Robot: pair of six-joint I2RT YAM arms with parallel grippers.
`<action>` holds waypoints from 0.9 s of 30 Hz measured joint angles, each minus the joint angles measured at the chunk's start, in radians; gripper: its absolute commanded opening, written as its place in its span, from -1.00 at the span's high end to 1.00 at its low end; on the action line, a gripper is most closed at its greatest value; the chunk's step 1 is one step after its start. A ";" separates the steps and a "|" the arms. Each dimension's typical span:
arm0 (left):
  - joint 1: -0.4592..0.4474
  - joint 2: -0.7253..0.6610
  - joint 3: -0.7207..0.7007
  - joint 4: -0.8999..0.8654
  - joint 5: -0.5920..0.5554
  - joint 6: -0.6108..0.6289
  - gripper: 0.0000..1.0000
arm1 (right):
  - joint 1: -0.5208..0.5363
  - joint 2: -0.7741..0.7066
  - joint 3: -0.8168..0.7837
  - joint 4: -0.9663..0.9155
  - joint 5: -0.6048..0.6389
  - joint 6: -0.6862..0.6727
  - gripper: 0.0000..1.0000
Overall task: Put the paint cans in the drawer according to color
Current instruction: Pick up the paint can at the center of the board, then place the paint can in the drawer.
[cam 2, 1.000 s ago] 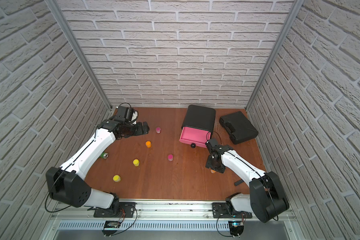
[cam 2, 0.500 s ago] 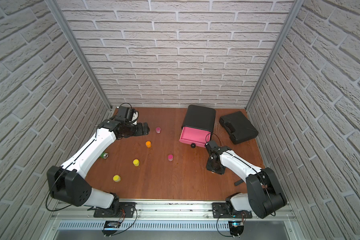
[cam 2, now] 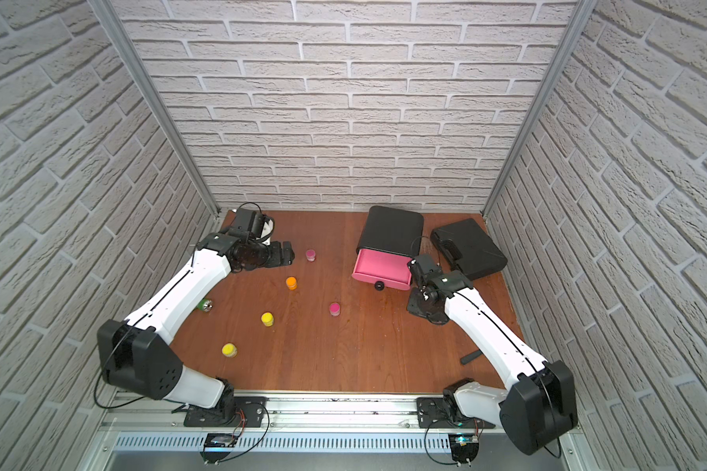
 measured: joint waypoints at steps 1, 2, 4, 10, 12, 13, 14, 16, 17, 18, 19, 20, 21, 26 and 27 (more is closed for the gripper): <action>0.000 0.005 0.000 0.000 0.000 0.000 -0.97 | 0.000 -0.006 0.040 -0.022 0.000 -0.006 0.47; 0.000 0.007 0.000 0.000 0.000 0.001 -0.97 | 0.000 -0.008 0.073 -0.039 0.001 -0.010 0.47; -0.003 0.010 0.000 0.000 0.000 0.004 -0.97 | 0.008 -0.003 0.158 -0.087 0.005 -0.020 0.48; -0.019 0.010 0.000 -0.004 -0.011 0.019 -0.97 | 0.049 0.068 0.396 -0.154 0.020 -0.053 0.48; -0.025 0.010 0.000 -0.006 -0.018 0.021 -0.97 | 0.065 0.109 0.454 -0.155 0.026 -0.065 0.48; -0.028 0.010 0.000 -0.008 -0.021 0.022 -0.97 | 0.072 0.131 0.473 -0.152 0.029 -0.070 0.48; -0.029 0.010 0.000 -0.009 -0.023 0.022 -0.97 | 0.078 0.150 0.485 -0.149 0.032 -0.076 0.48; -0.031 0.010 0.000 -0.012 -0.027 0.022 -0.97 | 0.086 0.194 0.501 -0.136 0.037 -0.084 0.48; -0.031 0.010 0.000 -0.013 -0.029 0.022 -0.97 | 0.088 0.215 0.506 -0.129 0.040 -0.087 0.48; -0.032 0.010 0.000 -0.014 -0.031 0.022 -0.97 | 0.089 0.240 0.512 -0.122 0.042 -0.093 0.48; -0.033 0.010 0.000 -0.015 -0.033 0.023 -0.97 | 0.089 0.266 0.517 -0.112 0.045 -0.097 0.48; -0.034 0.010 0.000 -0.016 -0.034 0.023 -0.97 | 0.090 0.288 0.520 -0.101 0.047 -0.100 0.47; -0.034 0.009 0.000 -0.018 -0.037 0.023 -0.97 | 0.090 0.312 0.521 -0.087 0.048 -0.103 0.45; -0.034 0.002 0.000 -0.023 -0.045 0.023 -0.97 | 0.090 0.388 0.522 -0.024 0.048 -0.102 0.43; -0.034 -0.001 0.000 -0.023 -0.047 0.023 -0.97 | 0.090 0.401 0.524 -0.018 0.048 -0.101 0.42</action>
